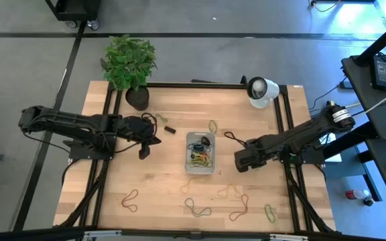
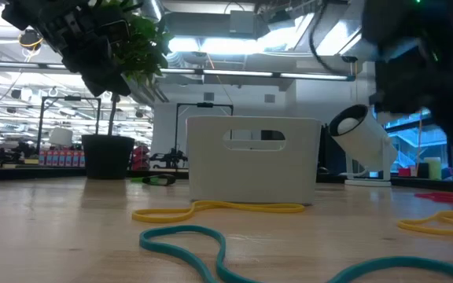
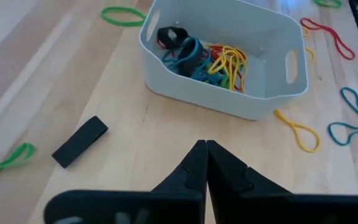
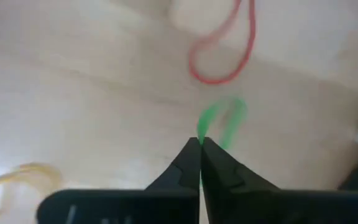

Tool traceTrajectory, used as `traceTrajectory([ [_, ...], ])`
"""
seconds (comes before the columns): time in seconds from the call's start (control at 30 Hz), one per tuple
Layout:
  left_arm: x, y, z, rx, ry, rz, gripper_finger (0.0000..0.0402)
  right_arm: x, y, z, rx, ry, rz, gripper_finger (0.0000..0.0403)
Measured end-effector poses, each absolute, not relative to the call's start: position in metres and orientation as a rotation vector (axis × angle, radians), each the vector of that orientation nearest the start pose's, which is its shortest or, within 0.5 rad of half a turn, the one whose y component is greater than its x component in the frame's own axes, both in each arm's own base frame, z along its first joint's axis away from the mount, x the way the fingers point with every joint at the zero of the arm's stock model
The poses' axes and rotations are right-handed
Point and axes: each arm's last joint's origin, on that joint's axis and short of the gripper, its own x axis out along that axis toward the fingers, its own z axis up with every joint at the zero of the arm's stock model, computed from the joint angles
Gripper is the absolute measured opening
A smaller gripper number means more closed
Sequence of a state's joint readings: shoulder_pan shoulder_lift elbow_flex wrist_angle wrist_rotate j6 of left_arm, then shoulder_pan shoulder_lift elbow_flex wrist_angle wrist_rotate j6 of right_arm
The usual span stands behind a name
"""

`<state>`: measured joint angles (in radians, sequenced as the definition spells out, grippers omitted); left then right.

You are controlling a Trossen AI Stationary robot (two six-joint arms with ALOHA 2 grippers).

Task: Pick and place rubber bands into bin
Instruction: Put the green rubber band into the gray bin

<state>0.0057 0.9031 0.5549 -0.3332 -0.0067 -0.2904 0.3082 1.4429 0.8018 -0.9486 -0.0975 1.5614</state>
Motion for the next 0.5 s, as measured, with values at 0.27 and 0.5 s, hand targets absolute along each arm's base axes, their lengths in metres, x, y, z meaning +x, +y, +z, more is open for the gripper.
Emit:
traceTrajectory([
  [0.27,0.181,0.015,0.225,-0.199,0.662,0.108,0.0002,0.242,0.071,0.274,0.88,1.132,-0.886,0.0002],
  [0.5,0.179,0.026,0.227,-0.153,0.64,0.12,0.0001,0.295,0.061,0.319,0.692,0.957,-0.792,0.0001],
])
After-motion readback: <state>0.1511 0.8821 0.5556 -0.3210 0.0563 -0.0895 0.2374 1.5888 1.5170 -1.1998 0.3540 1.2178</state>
